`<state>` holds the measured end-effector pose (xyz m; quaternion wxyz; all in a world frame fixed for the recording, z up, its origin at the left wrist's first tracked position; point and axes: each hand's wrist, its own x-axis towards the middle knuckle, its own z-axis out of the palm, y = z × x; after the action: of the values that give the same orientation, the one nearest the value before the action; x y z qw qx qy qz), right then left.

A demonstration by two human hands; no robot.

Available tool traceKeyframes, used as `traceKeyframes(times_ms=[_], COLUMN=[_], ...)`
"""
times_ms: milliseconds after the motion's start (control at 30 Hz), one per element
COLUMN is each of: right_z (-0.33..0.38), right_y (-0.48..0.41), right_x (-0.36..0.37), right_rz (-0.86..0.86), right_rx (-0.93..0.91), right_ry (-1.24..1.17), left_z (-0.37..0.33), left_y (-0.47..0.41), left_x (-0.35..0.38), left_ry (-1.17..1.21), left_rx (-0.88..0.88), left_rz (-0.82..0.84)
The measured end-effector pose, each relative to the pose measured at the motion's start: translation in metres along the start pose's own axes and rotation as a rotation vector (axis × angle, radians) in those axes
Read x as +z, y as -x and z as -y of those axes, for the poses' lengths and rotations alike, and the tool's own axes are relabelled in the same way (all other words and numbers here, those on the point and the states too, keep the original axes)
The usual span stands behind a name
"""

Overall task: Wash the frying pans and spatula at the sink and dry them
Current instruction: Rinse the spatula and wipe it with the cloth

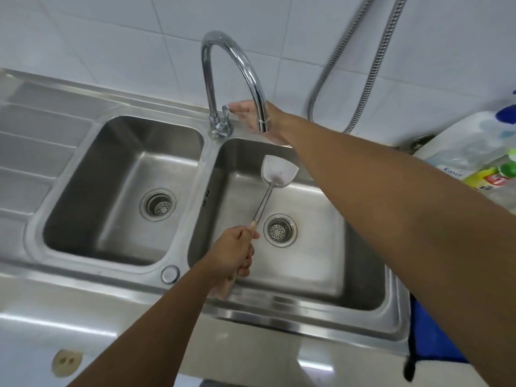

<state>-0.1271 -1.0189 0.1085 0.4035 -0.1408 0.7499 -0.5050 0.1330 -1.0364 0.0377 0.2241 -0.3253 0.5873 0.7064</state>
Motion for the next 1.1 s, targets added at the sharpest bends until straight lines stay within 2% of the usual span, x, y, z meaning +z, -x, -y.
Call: traceKeyframes(times_ms=[133, 300, 633, 767, 867, 900, 933, 1000, 1100], right_z=[-0.011, -0.016, -0.026, -0.039, -0.066, -0.087, -0.106, -0.145, -0.182], right_y=[-0.006, 0.005, -0.006, -0.006, 0.021, 0.030, 0.044, 0.072, 0.095], right_x=[-0.006, -0.011, -0.010, -0.003, 0.009, 0.017, 0.025, 0.045, 0.057], right_rz=[0.057, 0.192, 0.317, 0.105, -0.330, -0.422, -0.450, -0.333, -0.163], right_rx=[-0.059, -0.198, -0.268, -0.304, -0.222, -0.220, -0.227, -0.228, -0.287], right_ry=[0.020, 0.186, 0.413, 0.515, 0.384, 0.361, 0.365, 0.353, 0.559], left_z=[0.002, 0.002, -0.004, -0.008, -0.011, -0.013, -0.015, -0.019, -0.020], left_y=[-0.007, -0.011, -0.009, -0.006, -0.003, -0.003, -0.003, -0.004, -0.007], left_x=[-0.005, -0.009, -0.010, -0.010, -0.011, -0.011, -0.010, -0.008, -0.005], left_ry=[0.013, -0.002, -0.023, -0.038, -0.039, -0.037, -0.037, -0.056, -0.132], left_rx=[-0.010, -0.024, -0.032, -0.023, -0.011, 0.000, 0.010, 0.018, -0.003], left_rz=[0.019, 0.025, -0.014, -0.023, -0.020, -0.018, -0.018, -0.018, -0.015])
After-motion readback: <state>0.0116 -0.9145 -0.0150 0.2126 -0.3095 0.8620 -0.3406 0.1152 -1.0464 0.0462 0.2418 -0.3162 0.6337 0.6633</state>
